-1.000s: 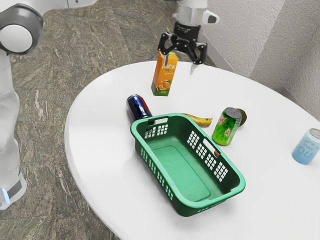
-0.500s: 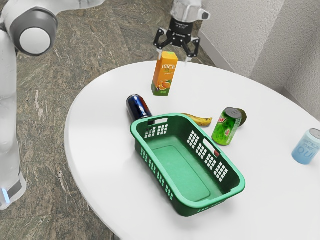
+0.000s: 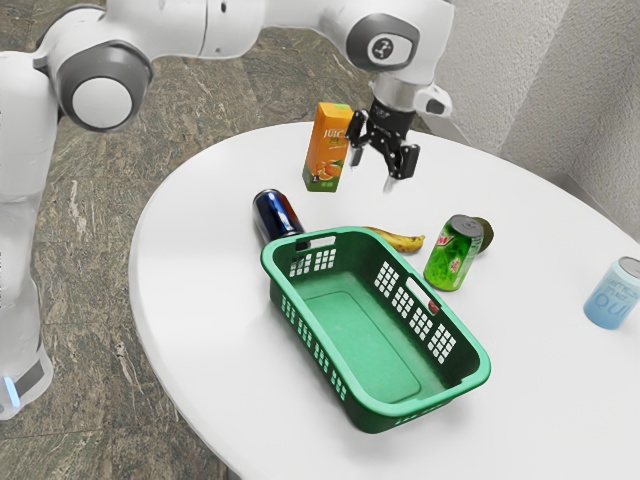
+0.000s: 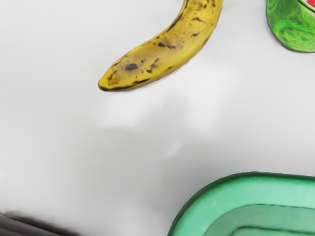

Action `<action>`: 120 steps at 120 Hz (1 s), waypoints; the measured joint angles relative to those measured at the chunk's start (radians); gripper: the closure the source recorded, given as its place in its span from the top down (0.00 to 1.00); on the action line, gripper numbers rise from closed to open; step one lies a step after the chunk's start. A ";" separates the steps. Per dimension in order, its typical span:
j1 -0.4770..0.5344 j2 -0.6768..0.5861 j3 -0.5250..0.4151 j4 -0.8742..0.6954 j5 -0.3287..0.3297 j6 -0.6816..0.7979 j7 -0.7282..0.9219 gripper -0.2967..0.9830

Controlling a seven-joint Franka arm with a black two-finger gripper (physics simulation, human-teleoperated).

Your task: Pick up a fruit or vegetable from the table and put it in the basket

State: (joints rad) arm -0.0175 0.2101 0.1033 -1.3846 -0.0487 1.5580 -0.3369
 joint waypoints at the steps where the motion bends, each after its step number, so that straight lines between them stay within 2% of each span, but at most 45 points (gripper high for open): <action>1: 0.004 0.001 0.001 0.000 0.000 0.002 0.009 0.77; 14: 0.043 0.022 0.013 0.003 -0.001 0.022 0.112 0.77; 36: 0.051 0.043 0.022 0.012 -0.001 0.047 0.262 0.77; 66: 0.050 0.151 0.016 0.048 -0.005 0.185 0.460 0.77; 120: 0.013 0.179 0.011 0.045 -0.049 0.262 0.652 0.77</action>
State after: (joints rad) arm -0.0044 0.3891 0.1138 -1.3398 -0.0978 1.8196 0.3149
